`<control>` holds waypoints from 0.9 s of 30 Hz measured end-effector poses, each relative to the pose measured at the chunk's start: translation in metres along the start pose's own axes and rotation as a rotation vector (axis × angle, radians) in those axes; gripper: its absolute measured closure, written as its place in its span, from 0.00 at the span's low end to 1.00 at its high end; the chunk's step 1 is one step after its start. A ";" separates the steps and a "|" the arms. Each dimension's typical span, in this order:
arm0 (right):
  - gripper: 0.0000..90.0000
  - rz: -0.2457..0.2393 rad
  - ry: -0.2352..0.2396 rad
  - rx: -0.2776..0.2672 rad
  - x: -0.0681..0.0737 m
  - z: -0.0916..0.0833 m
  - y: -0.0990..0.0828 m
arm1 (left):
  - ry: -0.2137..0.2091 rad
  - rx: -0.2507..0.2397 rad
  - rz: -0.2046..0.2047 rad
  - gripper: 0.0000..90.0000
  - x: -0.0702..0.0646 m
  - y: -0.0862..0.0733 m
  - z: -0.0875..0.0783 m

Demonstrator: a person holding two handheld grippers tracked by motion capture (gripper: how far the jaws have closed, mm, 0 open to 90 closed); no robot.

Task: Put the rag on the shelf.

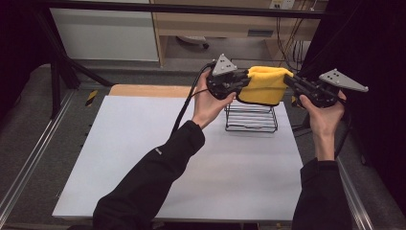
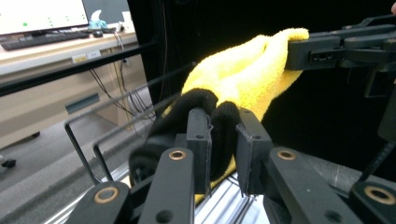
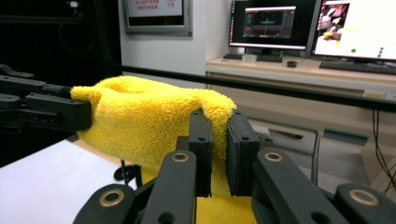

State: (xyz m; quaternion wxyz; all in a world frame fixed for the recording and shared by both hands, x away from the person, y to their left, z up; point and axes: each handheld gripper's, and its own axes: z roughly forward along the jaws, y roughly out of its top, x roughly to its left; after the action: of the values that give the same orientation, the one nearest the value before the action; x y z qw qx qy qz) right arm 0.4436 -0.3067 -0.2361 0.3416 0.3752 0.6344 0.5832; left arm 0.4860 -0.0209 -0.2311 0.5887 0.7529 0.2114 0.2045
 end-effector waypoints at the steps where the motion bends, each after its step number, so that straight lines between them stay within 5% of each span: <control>1: 0.91 0.000 0.000 0.000 0.000 0.000 0.000 | -0.003 0.008 0.001 0.85 -0.001 -0.002 0.000; 12: 0.86 -0.005 0.040 0.050 0.005 -0.011 -0.019 | -0.025 0.058 0.000 0.80 -0.007 -0.023 0.001; 27: 0.71 -0.020 0.058 0.107 0.009 -0.024 -0.028 | -0.018 0.101 0.020 0.68 -0.010 -0.031 -0.005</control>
State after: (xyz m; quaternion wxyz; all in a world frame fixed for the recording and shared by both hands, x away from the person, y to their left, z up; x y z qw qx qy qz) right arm 0.4163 -0.3119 -0.2619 0.3082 0.3695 0.6781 0.5556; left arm 0.4727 -0.0157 -0.2605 0.5496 0.7857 0.2086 0.1924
